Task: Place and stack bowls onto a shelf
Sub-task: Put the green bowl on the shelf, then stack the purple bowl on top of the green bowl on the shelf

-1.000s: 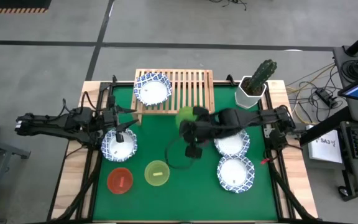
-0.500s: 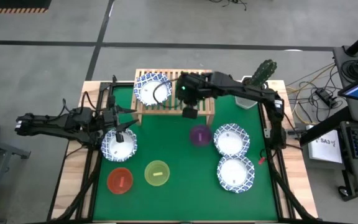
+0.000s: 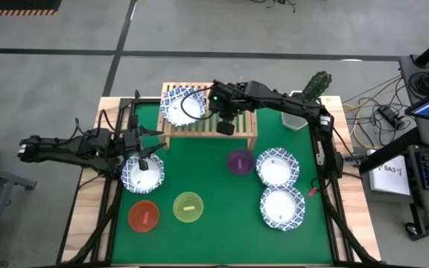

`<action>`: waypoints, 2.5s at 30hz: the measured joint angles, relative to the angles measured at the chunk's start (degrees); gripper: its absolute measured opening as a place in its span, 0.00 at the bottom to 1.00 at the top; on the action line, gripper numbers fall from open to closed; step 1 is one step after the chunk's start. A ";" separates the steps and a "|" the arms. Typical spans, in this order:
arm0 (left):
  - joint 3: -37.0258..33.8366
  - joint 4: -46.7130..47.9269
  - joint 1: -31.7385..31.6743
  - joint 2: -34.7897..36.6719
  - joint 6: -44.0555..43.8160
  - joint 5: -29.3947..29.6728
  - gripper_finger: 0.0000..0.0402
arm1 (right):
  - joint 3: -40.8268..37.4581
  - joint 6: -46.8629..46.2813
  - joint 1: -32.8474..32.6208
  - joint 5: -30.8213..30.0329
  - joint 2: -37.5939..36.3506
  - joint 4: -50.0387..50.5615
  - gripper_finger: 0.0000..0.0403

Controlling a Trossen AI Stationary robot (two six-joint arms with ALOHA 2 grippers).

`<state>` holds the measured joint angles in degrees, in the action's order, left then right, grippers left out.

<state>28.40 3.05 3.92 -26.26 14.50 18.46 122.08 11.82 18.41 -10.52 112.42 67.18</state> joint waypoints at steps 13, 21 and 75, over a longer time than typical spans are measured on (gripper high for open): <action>-0.04 0.00 0.00 0.00 0.00 0.00 0.40 | 0.39 -3.61 0.35 -3.13 -0.13 0.23 0.21; -0.04 0.00 0.00 0.00 0.00 0.00 0.40 | 4.62 -12.85 -1.55 -3.04 -1.29 0.88 0.27; -0.04 -0.31 0.00 0.09 -0.02 0.00 0.40 | -35.04 -23.56 -29.20 -2.78 -4.90 -10.72 0.27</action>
<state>28.36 2.74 3.92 -26.17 14.48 18.46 87.04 -11.74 -10.79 -13.31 107.52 56.46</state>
